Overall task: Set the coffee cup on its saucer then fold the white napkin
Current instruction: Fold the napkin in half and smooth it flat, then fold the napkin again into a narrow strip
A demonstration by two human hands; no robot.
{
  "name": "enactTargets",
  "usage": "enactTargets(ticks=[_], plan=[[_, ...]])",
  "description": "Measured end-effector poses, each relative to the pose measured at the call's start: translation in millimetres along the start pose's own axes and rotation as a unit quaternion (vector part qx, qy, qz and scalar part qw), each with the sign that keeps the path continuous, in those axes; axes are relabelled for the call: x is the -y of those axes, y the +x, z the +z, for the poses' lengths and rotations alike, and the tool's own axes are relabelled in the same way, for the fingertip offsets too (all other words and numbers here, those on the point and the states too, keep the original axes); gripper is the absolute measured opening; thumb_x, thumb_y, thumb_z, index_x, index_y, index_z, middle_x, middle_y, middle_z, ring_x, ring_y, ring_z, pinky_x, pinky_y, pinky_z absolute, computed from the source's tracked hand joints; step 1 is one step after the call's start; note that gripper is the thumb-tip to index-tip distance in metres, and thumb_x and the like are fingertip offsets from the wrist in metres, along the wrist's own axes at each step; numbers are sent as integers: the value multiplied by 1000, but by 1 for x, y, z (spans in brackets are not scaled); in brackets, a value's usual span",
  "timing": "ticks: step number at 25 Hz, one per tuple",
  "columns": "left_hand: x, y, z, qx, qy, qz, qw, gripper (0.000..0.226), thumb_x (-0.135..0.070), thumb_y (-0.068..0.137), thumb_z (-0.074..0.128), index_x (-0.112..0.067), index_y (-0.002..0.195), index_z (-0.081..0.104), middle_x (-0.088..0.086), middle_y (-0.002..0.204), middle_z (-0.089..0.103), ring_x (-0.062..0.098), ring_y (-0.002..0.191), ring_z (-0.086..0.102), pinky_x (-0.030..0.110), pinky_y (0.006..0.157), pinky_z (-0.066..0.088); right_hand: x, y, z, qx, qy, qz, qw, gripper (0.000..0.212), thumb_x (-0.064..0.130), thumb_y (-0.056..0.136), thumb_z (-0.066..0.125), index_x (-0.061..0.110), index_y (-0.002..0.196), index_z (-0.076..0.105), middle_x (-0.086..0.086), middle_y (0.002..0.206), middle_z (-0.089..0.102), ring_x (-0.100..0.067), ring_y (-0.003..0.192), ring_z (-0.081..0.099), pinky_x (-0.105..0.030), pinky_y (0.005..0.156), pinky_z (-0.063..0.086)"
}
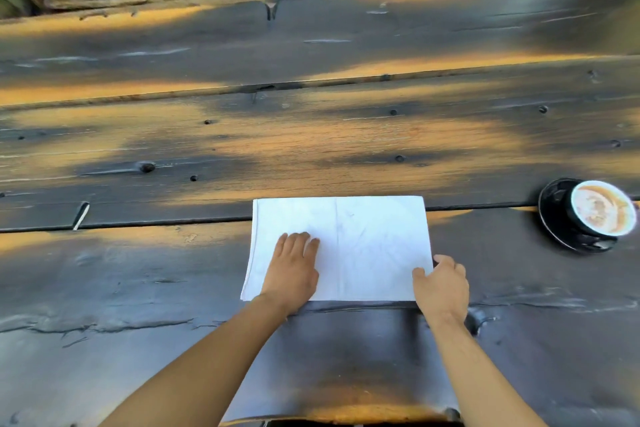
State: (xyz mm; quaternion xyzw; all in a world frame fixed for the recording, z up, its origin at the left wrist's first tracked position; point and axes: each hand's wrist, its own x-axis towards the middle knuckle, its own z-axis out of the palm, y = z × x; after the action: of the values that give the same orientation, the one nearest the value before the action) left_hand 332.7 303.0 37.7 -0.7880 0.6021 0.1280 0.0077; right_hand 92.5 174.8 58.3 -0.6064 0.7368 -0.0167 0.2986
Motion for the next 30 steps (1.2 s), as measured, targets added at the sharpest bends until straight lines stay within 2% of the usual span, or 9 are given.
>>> enactTargets(ticks=[3, 6, 10, 12, 17, 20, 25, 28, 30], plan=[[-44, 13, -5, 6, -15, 65, 998, 46, -15, 75, 50, -6, 119, 63, 13, 114, 62, 36, 101, 61, 45, 97, 50, -3, 0, -4, 24, 44, 45, 998, 46, 19, 87, 65, 5, 129, 54, -17, 118, 62, -38, 109, 59, -36, 74, 41], [-79, 20, -7, 10, -22, 81, 996, 51, -21, 78, 33, -8, 116, 64, 10, 109, 62, 33, 96, 60, 42, 85, 52, -4, -4, -3, 45, 57, 63, 995, 18, 20, 82, 63, 4, 90, 65, -12, 81, 68, -37, 82, 63, -34, 62, 47], [-114, 11, -4, 74, -48, 114, 990, 46, -20, 86, 44, -7, 129, 55, 13, 120, 56, 34, 106, 54, 44, 89, 46, -3, -21, -2, 67, 45, 85, 993, 21, 27, 79, 63, 8, 72, 68, -9, 69, 69, -33, 71, 66, -32, 59, 53], [-122, -1, -2, 100, -61, 137, 984, 49, -24, 87, 47, -9, 133, 51, 12, 123, 54, 33, 108, 52, 44, 92, 43, -4, -25, -4, 104, 46, 100, 988, 28, 28, 82, 65, 10, 60, 64, -4, 60, 62, -30, 66, 62, -30, 55, 46], [-126, -36, -4, 103, -112, 122, 981, 68, -41, 81, 45, -13, 143, 42, 7, 136, 50, 26, 123, 47, 41, 108, 37, -3, -40, -3, 214, 145, 146, 955, 25, 38, 82, 67, 15, 74, 70, -6, 80, 74, -27, 76, 69, -42, 70, 59], [-131, -47, -7, 96, -155, 75, 980, 69, -45, 88, 47, -13, 149, 38, 3, 139, 51, 22, 127, 47, 36, 110, 36, 3, -51, -12, 271, 252, 158, 915, 19, 28, 92, 63, 14, 80, 69, -4, 78, 71, -18, 69, 60, -33, 62, 48], [-123, -55, -18, 58, -294, -15, 954, 32, -38, 102, 42, -25, 126, 59, -5, 107, 69, 15, 95, 61, 31, 85, 49, 10, -63, -26, 331, 240, 102, 907, 35, 37, 92, 53, 11, 73, 67, -4, 69, 56, -15, 61, 47, -31, 63, 39], [-114, -69, -29, 55, -330, -52, 941, 27, -33, 101, 41, -22, 101, 65, -2, 89, 71, 17, 80, 63, 34, 74, 49, 16, -57, -37, 272, 163, 14, 948, 45, 33, 94, 45, 10, 66, 71, 0, 69, 63, -19, 67, 55, -36, 69, 45], [-106, -77, -34, 43, -340, -59, 938, 22, -28, 100, 45, -20, 98, 65, 0, 86, 71, 19, 79, 62, 35, 72, 48, 17, -49, -43, 193, 66, -112, 973, 23, 23, 89, 49, 18, 74, 65, 5, 83, 60, -19, 86, 54, -38, 78, 45]])
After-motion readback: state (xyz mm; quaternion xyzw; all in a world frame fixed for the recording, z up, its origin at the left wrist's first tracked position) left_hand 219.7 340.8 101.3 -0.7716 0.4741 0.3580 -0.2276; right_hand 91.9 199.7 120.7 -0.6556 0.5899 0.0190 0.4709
